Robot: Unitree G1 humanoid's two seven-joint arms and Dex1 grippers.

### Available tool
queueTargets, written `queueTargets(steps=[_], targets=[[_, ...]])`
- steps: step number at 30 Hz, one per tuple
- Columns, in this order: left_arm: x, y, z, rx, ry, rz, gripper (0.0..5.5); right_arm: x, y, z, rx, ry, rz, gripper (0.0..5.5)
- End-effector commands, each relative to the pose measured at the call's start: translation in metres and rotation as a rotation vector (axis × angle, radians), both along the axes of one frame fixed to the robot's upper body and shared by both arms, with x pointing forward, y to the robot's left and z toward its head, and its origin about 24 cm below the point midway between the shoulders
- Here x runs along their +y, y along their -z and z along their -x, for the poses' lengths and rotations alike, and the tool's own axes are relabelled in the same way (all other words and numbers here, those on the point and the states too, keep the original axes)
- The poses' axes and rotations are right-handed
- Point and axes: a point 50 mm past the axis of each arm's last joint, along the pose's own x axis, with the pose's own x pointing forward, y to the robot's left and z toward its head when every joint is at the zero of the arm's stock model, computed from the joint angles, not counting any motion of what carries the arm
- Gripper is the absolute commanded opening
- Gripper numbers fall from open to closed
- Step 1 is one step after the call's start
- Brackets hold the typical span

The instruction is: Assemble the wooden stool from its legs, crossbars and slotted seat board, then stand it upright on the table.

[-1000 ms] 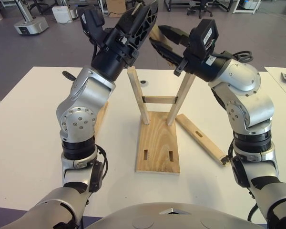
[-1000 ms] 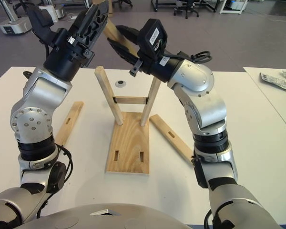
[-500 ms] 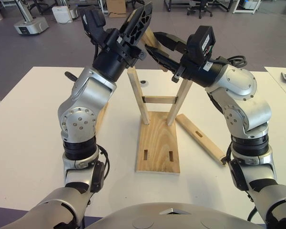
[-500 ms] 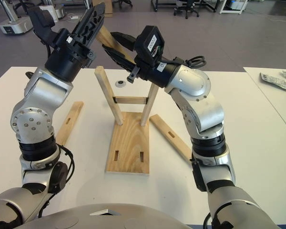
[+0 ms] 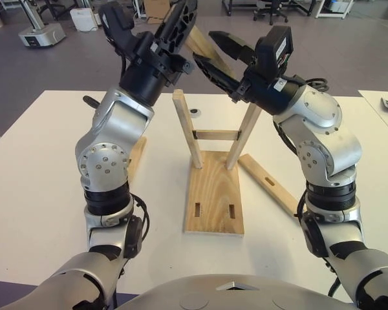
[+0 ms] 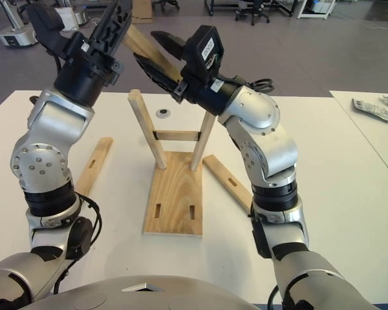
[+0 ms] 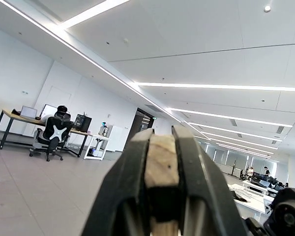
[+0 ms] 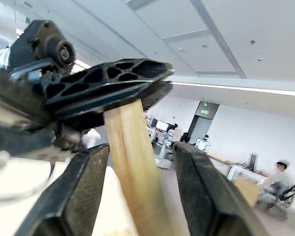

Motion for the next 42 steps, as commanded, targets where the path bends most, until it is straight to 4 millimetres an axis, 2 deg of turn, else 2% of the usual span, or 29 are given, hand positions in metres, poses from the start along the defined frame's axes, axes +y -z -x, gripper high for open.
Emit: queueTargets(steps=[1, 4, 6, 9, 12, 14, 16, 18, 20, 25, 28, 36, 42], targets=[[0.065, -0.010, -0.003, -0.011, -0.299, 0.000, 0.41, -0.060, -0.036, -0.027, 0.097, 0.267, -0.394, 2.30], [0.121, 0.009, -0.003, 0.061, -0.565, -0.102, 0.41, -0.115, -0.040, -0.036, 0.140, 0.489, -0.574, 2.30], [0.137, 0.028, -0.001, 0.129, -0.622, -0.120, 0.41, -0.135, -0.033, -0.037, 0.153, 0.597, -0.584, 2.30], [0.154, 0.073, 0.002, 0.286, -0.682, -0.232, 0.41, -0.153, -0.011, -0.042, 0.191, 0.748, -0.523, 2.30], [0.157, 0.128, 0.013, 0.483, -0.685, -0.357, 0.41, -0.165, 0.013, -0.043, 0.232, 0.858, -0.458, 2.30], [0.155, 0.150, 0.022, 0.550, -0.695, -0.433, 0.41, -0.173, 0.029, -0.044, 0.266, 0.911, -0.427, 2.30], [0.152, 0.163, 0.027, 0.581, -0.697, -0.484, 0.41, -0.190, 0.060, -0.044, 0.339, 1.009, -0.393, 2.30], [0.148, 0.169, 0.025, 0.587, -0.684, -0.499, 0.41, -0.203, 0.089, -0.041, 0.400, 1.082, -0.347, 2.30], [0.142, 0.169, 0.019, 0.575, -0.668, -0.502, 0.41, -0.204, 0.102, -0.039, 0.418, 1.095, -0.312, 2.30], [0.134, 0.164, 0.008, 0.545, -0.659, -0.538, 0.41, -0.198, 0.109, -0.039, 0.420, 1.084, -0.293, 2.30], [0.134, 0.172, 0.006, 0.572, -0.672, -0.580, 0.41, -0.197, 0.113, -0.037, 0.428, 1.087, -0.294, 2.30], [0.133, 0.189, 0.006, 0.633, -0.668, -0.541, 0.41, -0.188, 0.118, -0.039, 0.432, 1.071, -0.261, 2.30], [0.127, 0.181, 0.007, 0.615, -0.654, -0.542, 0.41, -0.186, 0.118, -0.040, 0.434, 1.066, -0.260, 2.30]])
